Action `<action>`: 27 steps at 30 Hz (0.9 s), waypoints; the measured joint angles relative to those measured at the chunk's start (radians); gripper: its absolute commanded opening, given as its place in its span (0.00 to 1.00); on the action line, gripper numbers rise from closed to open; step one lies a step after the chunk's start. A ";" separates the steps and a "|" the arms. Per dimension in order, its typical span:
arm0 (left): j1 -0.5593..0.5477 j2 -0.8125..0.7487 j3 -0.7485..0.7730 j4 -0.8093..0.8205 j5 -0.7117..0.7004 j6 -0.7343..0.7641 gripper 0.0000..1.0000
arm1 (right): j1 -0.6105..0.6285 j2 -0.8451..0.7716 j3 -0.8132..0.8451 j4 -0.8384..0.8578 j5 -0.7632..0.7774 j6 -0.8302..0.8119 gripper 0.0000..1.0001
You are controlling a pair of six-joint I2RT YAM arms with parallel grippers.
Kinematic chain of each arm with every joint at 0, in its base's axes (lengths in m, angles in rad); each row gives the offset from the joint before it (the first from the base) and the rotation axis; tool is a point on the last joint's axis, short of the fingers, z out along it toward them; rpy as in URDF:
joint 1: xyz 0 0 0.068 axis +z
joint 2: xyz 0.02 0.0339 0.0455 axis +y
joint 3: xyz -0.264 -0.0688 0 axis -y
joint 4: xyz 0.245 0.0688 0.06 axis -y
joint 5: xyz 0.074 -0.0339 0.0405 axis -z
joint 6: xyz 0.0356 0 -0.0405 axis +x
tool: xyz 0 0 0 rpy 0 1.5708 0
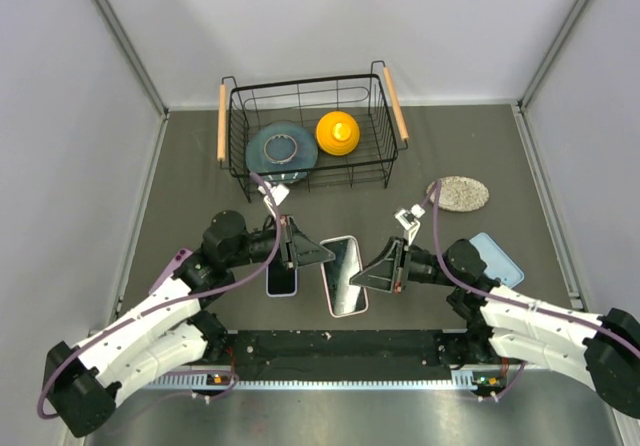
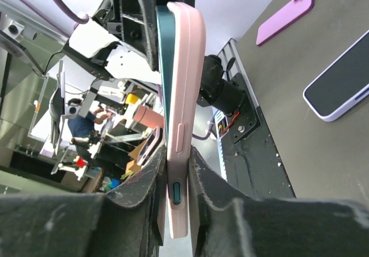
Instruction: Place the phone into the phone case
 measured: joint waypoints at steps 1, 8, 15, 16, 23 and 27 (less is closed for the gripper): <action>0.001 0.003 -0.002 0.013 0.008 -0.002 0.00 | -0.002 0.006 0.000 0.005 -0.004 0.006 0.29; 0.003 0.098 -0.004 0.061 0.082 0.013 0.00 | -0.004 0.010 0.024 -0.035 0.000 -0.003 0.50; 0.007 0.139 0.003 0.089 0.156 0.061 0.00 | -0.006 0.017 0.117 -0.178 0.049 -0.047 0.47; 0.007 0.146 0.003 0.097 0.170 0.067 0.00 | -0.009 0.017 0.124 -0.185 0.058 -0.050 0.46; 0.007 0.182 0.003 0.100 0.248 0.105 0.00 | -0.041 0.017 0.141 -0.196 0.089 -0.056 0.40; 0.007 0.194 0.004 0.105 0.266 0.113 0.00 | -0.051 0.017 0.141 -0.200 0.092 -0.062 0.33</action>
